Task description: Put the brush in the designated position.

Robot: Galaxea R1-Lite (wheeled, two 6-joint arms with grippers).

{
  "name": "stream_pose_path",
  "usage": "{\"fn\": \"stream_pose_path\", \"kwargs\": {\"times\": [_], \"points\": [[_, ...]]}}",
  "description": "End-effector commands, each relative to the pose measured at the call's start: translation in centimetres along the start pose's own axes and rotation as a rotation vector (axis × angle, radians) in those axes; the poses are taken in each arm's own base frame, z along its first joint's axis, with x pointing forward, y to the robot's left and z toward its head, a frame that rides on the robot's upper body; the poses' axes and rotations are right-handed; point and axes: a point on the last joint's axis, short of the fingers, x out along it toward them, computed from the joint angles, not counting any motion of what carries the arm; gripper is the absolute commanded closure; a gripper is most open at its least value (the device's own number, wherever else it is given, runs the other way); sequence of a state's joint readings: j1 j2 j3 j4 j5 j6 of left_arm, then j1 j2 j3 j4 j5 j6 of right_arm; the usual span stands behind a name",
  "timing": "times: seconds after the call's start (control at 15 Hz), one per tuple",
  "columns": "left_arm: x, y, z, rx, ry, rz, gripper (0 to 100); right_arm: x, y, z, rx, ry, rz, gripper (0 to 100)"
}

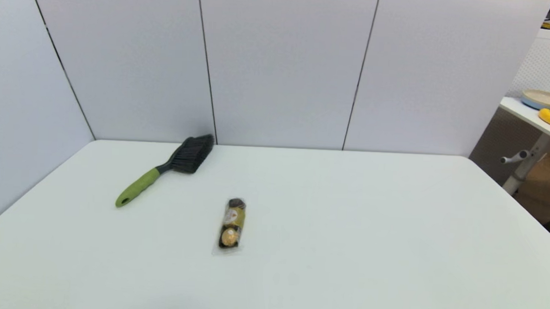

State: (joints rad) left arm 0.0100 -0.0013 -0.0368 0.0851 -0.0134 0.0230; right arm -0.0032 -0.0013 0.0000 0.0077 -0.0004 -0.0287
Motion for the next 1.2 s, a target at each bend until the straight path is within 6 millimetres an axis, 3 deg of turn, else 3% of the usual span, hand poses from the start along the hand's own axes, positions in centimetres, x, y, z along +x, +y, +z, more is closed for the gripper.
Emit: {"fn": "stream_pose_path", "kwargs": {"times": [0.07,1.2], "points": [[0.01,0.00,0.00,0.000,0.002,0.000,0,0.02,0.00,-0.04,0.000,0.003,0.001,0],[0.01,0.02,0.00,-0.026,0.002,0.010,0,0.02,0.00,-0.04,0.000,0.003,0.001,0]]}}
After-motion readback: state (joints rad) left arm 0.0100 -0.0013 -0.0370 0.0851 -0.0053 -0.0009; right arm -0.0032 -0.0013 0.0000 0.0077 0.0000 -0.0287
